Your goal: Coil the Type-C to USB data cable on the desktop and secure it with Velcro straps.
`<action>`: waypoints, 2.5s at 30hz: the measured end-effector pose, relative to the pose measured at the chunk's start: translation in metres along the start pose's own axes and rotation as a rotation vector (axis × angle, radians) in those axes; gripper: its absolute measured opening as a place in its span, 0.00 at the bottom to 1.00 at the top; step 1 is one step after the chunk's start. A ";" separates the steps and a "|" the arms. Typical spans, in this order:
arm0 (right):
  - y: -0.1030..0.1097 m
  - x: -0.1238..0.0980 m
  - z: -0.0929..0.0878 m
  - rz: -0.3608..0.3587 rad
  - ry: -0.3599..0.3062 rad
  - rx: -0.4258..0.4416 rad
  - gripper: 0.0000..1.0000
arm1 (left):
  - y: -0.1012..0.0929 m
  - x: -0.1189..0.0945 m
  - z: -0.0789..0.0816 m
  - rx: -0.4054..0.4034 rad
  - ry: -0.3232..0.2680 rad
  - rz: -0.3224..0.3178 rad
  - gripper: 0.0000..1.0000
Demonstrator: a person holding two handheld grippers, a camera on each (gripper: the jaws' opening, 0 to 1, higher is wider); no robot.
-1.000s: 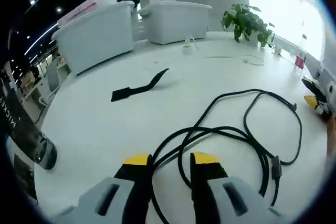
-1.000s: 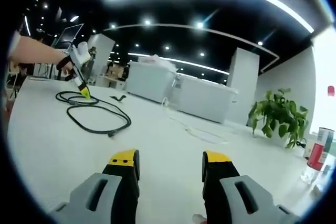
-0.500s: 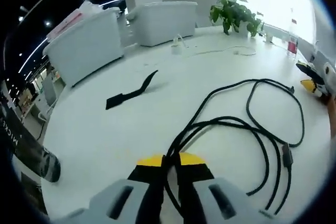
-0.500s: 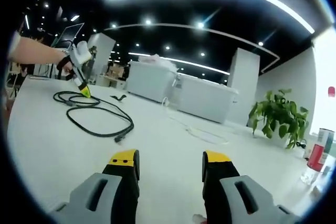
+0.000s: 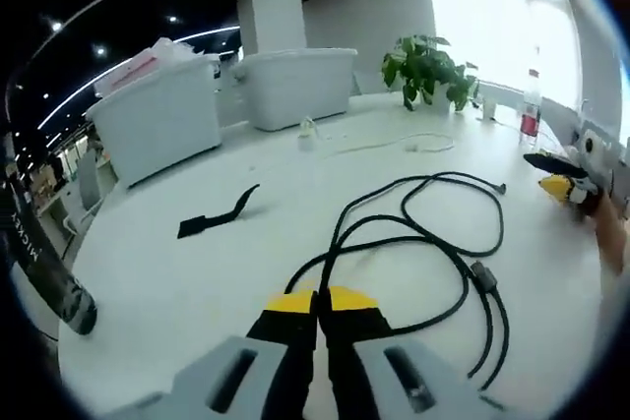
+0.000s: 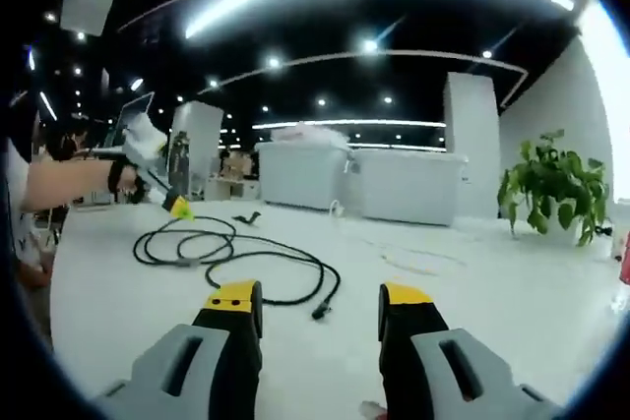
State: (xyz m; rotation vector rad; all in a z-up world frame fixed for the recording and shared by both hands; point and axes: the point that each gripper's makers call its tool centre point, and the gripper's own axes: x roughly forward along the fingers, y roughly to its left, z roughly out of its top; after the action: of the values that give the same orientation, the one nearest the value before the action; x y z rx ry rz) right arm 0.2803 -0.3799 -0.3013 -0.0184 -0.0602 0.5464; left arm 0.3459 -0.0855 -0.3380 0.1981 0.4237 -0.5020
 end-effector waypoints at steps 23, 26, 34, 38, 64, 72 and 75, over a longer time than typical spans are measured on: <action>0.060 0.164 -0.045 0.737 0.357 -0.596 0.19 | -0.083 0.014 0.031 0.016 -0.264 -0.204 0.04; 0.077 0.183 -0.046 0.797 0.356 -0.616 0.19 | -0.081 0.016 0.030 -0.006 -0.258 -0.205 0.04; 0.109 0.196 -0.071 0.943 0.436 -0.603 0.08 | -0.079 0.021 0.019 -0.005 -0.223 -0.189 0.04; 0.109 0.194 -0.072 0.994 0.478 -0.601 0.07 | -0.079 0.021 0.017 -0.006 -0.213 -0.187 0.04; 0.136 0.179 -0.072 1.173 0.381 -0.899 0.01 | -0.076 0.030 0.006 0.019 -0.174 -0.150 0.04; 0.147 0.173 -0.062 1.153 0.381 -0.866 0.01 | -0.074 0.027 0.013 0.118 -0.224 -0.119 0.08; 0.149 0.169 -0.056 1.158 0.365 -0.875 0.02 | -0.081 0.024 0.015 0.053 -0.234 -0.172 0.11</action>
State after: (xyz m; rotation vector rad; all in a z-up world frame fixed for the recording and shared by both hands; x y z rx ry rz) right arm 0.3509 -0.1645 -0.3536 -1.0582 0.0836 1.6257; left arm 0.3293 -0.1697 -0.3413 0.1521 0.1996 -0.6982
